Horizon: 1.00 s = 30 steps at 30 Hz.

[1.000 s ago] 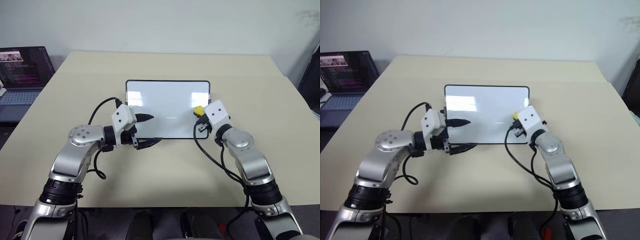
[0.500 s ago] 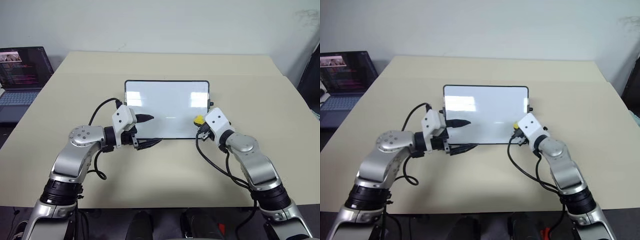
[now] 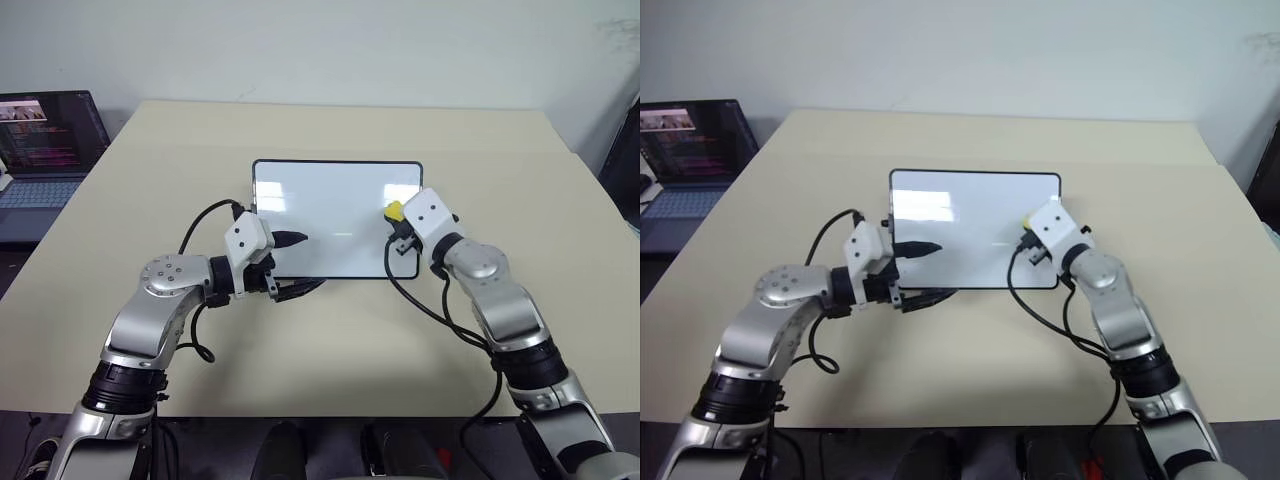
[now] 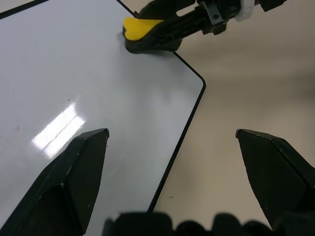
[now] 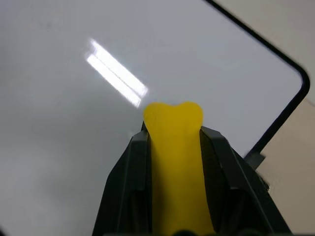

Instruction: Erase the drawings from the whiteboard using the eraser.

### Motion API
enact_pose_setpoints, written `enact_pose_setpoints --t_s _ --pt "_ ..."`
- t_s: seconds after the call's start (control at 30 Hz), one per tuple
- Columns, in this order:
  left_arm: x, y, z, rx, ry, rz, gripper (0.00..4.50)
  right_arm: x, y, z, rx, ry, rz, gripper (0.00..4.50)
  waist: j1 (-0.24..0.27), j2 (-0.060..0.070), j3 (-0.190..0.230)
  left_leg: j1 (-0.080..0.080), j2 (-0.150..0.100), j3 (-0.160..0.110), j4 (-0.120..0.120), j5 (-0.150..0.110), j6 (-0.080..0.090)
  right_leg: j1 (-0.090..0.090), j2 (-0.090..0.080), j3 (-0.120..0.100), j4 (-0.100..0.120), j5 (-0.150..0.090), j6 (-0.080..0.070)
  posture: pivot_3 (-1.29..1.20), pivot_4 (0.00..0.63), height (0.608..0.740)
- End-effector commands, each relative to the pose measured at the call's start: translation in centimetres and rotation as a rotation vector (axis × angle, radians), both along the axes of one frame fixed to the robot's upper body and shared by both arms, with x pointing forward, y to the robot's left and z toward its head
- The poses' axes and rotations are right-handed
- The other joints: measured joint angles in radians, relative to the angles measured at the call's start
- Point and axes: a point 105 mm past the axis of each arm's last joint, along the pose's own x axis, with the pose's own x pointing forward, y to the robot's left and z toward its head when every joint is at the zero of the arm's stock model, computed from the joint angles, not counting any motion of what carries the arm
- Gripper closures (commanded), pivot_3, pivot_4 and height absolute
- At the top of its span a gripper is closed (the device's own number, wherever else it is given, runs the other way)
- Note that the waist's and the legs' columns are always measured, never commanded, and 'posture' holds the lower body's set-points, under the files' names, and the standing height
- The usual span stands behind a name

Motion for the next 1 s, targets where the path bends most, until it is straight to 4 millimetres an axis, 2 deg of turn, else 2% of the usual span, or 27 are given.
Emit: enact_pose_setpoints --t_s 0.03,0.1,0.2,0.27,0.33,0.47,0.57,0.7,0.83,1.0 --pt "-0.5 -0.5 1.4 -0.020 -0.059 -0.030 0.00 -1.2 -0.3 -1.6 0.008 0.108 0.025 3.51 -0.001 0.000 0.000 0.000 0.000 0.000 0.000 0.000 0.000 0.000 0.000 0.000 0.000 0.000 0.000 0.00 0.150 0.740" --pt "-0.5 -0.6 1.4 -0.020 -0.060 -0.039 0.00 -1.7 0.0 -1.7 0.026 0.119 0.036 3.51 -0.003 0.000 0.000 0.001 0.000 0.000 0.000 0.000 0.000 0.000 0.000 0.001 0.001 0.000 0.000 0.00 0.150 0.740" --pt "-0.6 -1.1 1.5 -0.022 -0.061 -0.062 0.00 -1.7 0.2 -0.6 0.074 0.065 0.012 3.51 -0.007 0.000 0.000 0.002 -0.001 0.000 0.000 0.000 0.000 0.000 0.001 0.001 0.002 0.000 0.001 0.00 0.150 0.740" --pt "-0.7 -1.7 1.5 -0.025 -0.065 -0.088 0.00 -2.1 -0.4 0.8 0.135 0.011 -0.023 3.51 -0.005 0.000 0.000 0.002 -0.001 0.000 0.000 0.000 0.000 0.000 0.002 0.001 0.002 0.000 0.001 0.00 0.150 0.740" --pt "-0.9 -2.2 1.4 -0.024 -0.061 -0.120 0.00 -2.9 -1.8 1.6 0.178 -0.019 -0.073 3.51 -0.001 0.000 0.000 0.000 -0.001 0.000 0.000 0.000 0.000 -0.001 0.003 0.000 0.002 0.000 0.000 0.00 0.150 0.740" --pt "-1.4 -3.1 1.1 -0.025 -0.048 -0.188 0.00 -4.8 -4.7 0.6 0.206 -0.002 -0.187 3.51 0.005 0.000 0.000 -0.002 0.000 0.000 -0.001 0.000 0.000 -0.001 0.001 -0.001 -0.002 0.000 0.001 0.00 0.150 0.740" --pt "-1.7 -4.4 0.9 -0.014 -0.045 -0.268 0.00 -6.0 -7.5 -1.1 0.268 0.038 -0.342 3.51 0.003 0.000 0.000 -0.002 -0.001 0.000 -0.001 0.000 0.000 -0.001 -0.001 0.001 -0.002 -0.001 0.001 0.00 0.150 0.740" --pt "-1.7 -6.7 0.8 -0.002 -0.075 -0.365 0.00 -5.9 -9.7 -2.8 0.315 0.066 -0.488 3.51 0.000 0.000 0.000 -0.001 -0.002 0.002 0.000 0.000 0.000 0.000 -0.001 0.001 0.000 -0.001 0.001 0.00 0.150 0.740" --pt "-1.7 -8.3 0.7 -0.002 -0.091 -0.426 0.00 -4.9 -10.3 -3.1 0.378 0.059 -0.539 3.51 -0.010 0.000 0.000 0.001 -0.004 0.002 0.000 0.000 0.000 0.000 0.003 0.003 0.001 -0.002 0.005 0.00 0.150 0.740" --pt "-1.6 -9.1 0.3 0.017 -0.109 -0.453 0.00 -3.6 -10.5 -3.3 0.404 0.051 -0.550 3.51 -0.011 0.001 0.000 0.001 -0.001 0.002 -0.001 0.000 0.000 -0.001 0.007 0.002 0.001 0.000 0.001 0.00 0.150 0.740"
